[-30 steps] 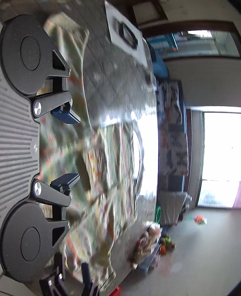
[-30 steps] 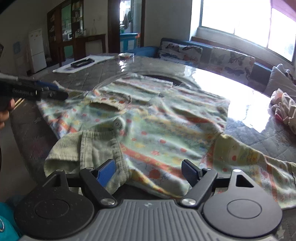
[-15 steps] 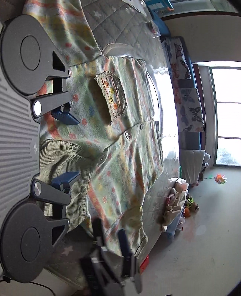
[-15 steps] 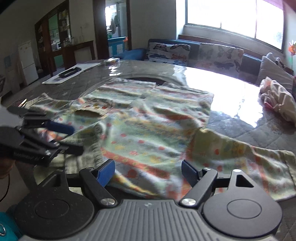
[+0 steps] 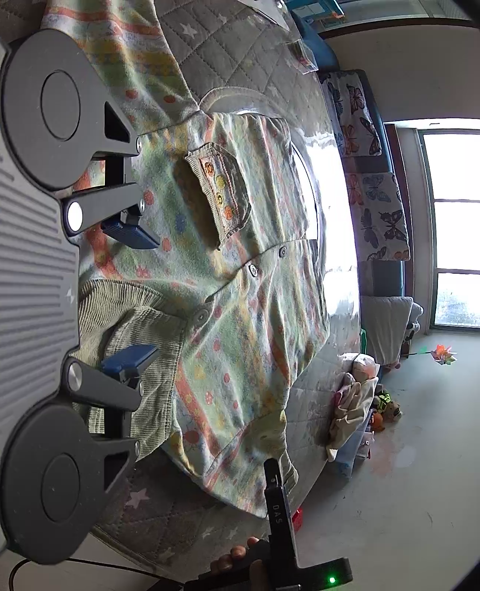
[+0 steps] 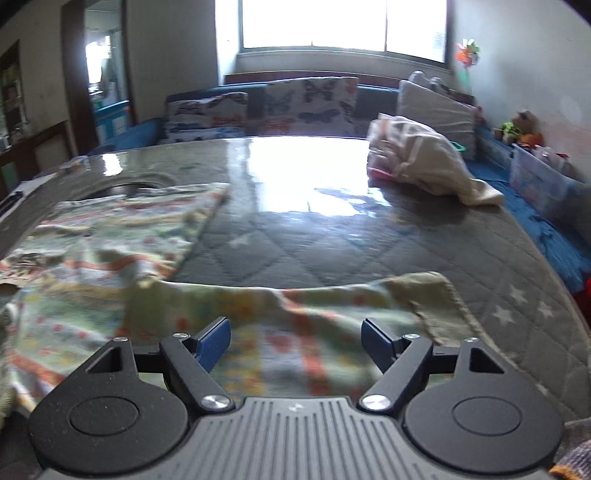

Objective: Fold clothes
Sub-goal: 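Move the right gripper to the other sleeve's ribbed cuff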

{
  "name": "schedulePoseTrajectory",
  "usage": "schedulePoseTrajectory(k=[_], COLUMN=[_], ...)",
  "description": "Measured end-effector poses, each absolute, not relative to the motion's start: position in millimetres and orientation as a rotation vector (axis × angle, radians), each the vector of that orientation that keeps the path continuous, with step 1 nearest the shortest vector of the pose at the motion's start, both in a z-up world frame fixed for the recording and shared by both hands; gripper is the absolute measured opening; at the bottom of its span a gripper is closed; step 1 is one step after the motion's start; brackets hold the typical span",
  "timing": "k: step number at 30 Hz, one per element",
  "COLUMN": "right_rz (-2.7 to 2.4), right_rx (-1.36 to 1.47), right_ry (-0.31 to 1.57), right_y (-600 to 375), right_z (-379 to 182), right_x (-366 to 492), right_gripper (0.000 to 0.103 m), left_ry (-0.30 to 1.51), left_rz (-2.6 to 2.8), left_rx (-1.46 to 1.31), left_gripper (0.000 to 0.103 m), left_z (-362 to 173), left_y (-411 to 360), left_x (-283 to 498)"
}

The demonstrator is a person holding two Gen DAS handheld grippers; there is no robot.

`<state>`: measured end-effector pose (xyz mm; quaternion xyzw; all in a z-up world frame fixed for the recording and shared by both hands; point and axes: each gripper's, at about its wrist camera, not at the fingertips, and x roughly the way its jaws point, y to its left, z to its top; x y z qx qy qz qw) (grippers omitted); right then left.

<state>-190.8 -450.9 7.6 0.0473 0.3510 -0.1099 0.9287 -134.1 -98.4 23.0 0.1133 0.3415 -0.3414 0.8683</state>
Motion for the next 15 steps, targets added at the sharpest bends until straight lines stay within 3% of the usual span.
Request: schedulePoseTrajectory(k=[10,15], right_rz=[-0.309,-0.33], right_rx=[0.116,0.1], right_ry=[0.696,0.709], right_y=[-481.8,-487.7], right_z=[13.6,9.0], right_x=[-196.1,-178.6], right_gripper=[0.078,0.071], left_ry=[0.675,0.663], left_rz=[-0.729,-0.743], left_rx=[0.217,0.229], left_gripper=[0.062,0.062], left_z=[44.5,48.5], left_y=[-106.2,-115.0], left_x=[-130.1,-133.1])
